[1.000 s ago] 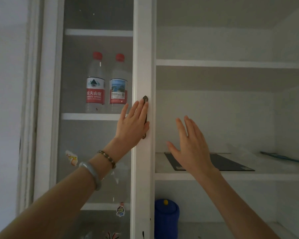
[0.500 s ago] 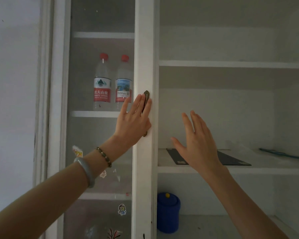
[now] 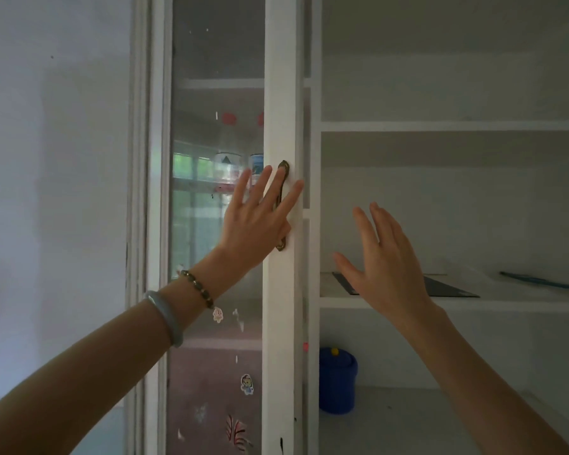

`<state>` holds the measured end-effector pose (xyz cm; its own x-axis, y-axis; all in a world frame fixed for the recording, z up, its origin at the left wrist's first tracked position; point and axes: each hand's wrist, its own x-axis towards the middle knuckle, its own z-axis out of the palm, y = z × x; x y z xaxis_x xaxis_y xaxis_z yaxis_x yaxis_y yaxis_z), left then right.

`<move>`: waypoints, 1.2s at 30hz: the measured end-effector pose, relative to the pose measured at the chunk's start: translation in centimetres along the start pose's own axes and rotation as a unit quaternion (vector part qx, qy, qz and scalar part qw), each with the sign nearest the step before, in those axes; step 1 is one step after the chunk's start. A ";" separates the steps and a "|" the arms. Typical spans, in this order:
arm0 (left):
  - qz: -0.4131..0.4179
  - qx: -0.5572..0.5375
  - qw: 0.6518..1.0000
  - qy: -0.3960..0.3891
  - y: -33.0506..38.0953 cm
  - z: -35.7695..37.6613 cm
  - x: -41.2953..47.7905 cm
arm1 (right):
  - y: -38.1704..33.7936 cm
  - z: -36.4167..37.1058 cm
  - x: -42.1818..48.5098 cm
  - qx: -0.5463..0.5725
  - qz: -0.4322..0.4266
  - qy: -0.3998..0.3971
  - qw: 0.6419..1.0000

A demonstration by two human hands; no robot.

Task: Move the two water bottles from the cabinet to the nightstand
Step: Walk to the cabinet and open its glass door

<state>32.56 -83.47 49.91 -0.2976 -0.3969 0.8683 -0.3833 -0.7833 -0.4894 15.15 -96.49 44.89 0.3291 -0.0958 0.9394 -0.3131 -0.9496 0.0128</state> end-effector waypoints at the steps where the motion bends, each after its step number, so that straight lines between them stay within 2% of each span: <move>1: 0.007 0.002 1.000 -0.002 -0.6 -0.7 -0.2 | -0.5 -0.5 -0.3 0.002 0.000 0.002 1.000; 10: 0.078 -0.086 0.993 0.004 -8.3 -8.1 -3.1 | -7.6 -4.7 -2.2 0.026 -0.008 -0.002 1.000; 13: 0.081 -0.087 0.992 -0.035 -11.1 -10.5 -4.4 | -10.3 -5.8 -2.8 0.037 -0.014 -0.012 0.999; 16: 0.066 -0.080 0.992 -0.075 -13.9 -12.8 -5.9 | -12.8 -6.8 -3.3 0.047 -0.029 -0.015 0.998; 21: -0.005 -0.121 0.986 -0.112 -17.4 -15.5 -8.7 | -16.5 -7.7 -3.9 0.082 -0.035 -0.017 0.996; 36: -0.069 -0.032 0.978 -0.192 -24.4 -17.2 -13.9 | -22.7 -5.9 -2.9 0.111 -0.095 -0.038 0.989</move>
<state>31.06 -50.60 48.37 0.1072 -0.4493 0.8869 -0.4545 -0.8155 -0.3582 16.05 -72.86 43.86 0.4315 0.0760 0.8989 -0.0381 -0.9940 0.1024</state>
